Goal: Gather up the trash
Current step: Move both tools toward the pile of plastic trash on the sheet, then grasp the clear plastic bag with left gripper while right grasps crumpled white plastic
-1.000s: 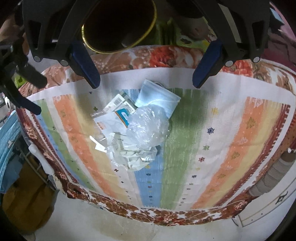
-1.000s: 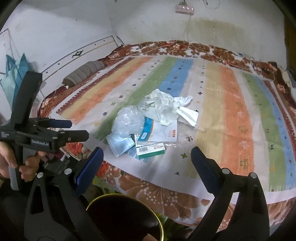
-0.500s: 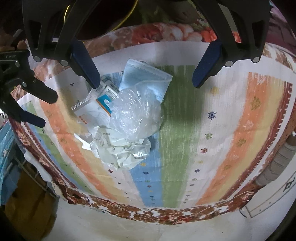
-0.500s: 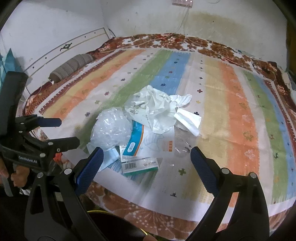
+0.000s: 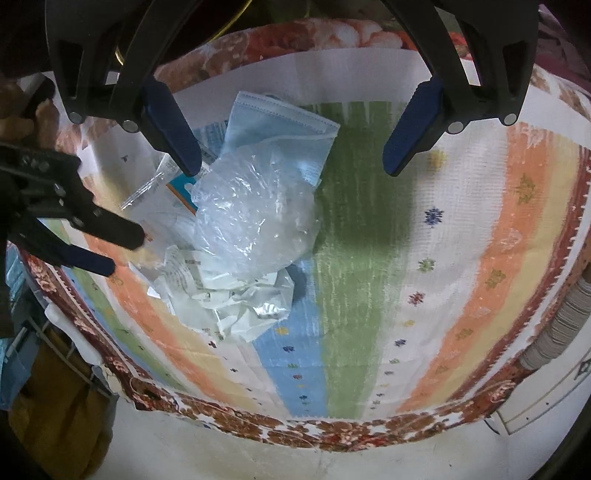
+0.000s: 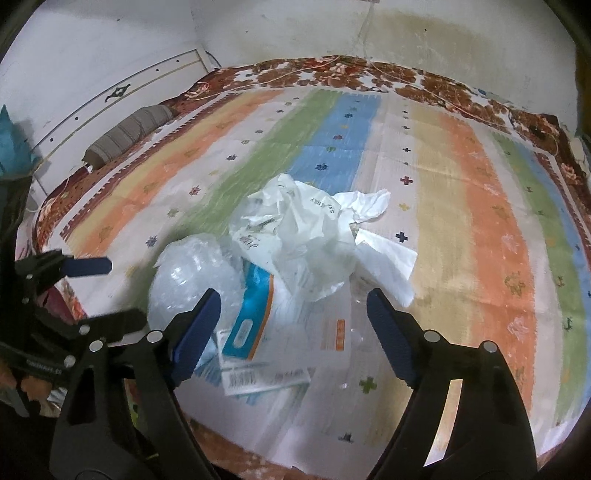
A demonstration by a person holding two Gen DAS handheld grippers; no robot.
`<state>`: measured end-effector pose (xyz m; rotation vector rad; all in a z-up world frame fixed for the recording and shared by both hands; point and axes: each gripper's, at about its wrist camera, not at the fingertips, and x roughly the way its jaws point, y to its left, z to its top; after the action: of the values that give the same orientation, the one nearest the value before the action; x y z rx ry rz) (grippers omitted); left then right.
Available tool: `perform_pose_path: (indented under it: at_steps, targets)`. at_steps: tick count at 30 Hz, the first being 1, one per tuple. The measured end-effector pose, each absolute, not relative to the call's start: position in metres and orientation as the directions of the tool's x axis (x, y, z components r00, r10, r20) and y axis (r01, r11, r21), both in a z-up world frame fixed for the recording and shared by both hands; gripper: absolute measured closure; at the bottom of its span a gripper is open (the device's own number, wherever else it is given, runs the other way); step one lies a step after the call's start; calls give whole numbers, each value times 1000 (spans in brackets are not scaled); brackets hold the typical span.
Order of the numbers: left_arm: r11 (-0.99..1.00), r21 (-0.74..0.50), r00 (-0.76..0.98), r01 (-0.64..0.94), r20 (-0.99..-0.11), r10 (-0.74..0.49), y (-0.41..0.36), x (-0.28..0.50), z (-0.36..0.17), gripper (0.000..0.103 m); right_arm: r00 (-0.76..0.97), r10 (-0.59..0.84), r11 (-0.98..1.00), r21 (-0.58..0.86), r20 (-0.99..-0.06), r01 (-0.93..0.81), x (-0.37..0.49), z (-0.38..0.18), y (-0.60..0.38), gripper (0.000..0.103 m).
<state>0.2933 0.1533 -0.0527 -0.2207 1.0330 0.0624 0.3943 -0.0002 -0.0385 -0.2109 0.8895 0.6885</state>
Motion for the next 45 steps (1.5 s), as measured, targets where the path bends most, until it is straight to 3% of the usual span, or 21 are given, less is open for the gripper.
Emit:
perform_pose_path:
  at_steps: [9, 15, 16, 17, 18, 19, 20, 22, 26, 45]
  targets:
    - [976, -171, 493, -134, -866, -84, 148, 312, -63, 15, 396, 453, 775, 134, -799, -617, 422, -60, 13, 50]
    - [976, -169, 486, -134, -870, -84, 144, 326, -66, 30, 387, 453, 772, 137, -803, -621, 429, -63, 24, 74]
    - [977, -167, 488, -129, -869, -84, 143, 328, -66, 31, 384, 456, 766, 134, -803, -628, 429, -63, 26, 81]
    - [979, -164, 492, -124, -867, -83, 142, 330, -67, 37, 384, 454, 765, 131, -804, -631, 429, -64, 27, 92]
    - [979, -163, 493, -121, -866, -84, 141, 332, -67, 42, 388, 451, 766, 125, -804, -631, 429, -64, 28, 97]
    - [979, -166, 493, -119, -866, -87, 141, 335, -69, 56, 393, 449, 768, 122, -803, -628, 429, -63, 28, 98]
    - [977, -167, 492, -130, -867, -83, 143, 338, -70, 63, 397, 450, 770, 122, -799, -627, 429, -62, 28, 102]
    - [969, -198, 498, -147, -862, -100, 147, 340, -71, 76, 408, 459, 775, 131, -790, -618, 430, -58, 25, 102]
    - [956, -238, 521, -173, -846, -116, 155, 337, -66, 89, 427, 469, 780, 135, -773, -612, 430, -50, 17, 103]
    - [961, -236, 597, -144, -795, -106, 137, 286, 13, 91, 478, 519, 789, 182, -709, -587, 392, 22, -27, 103]
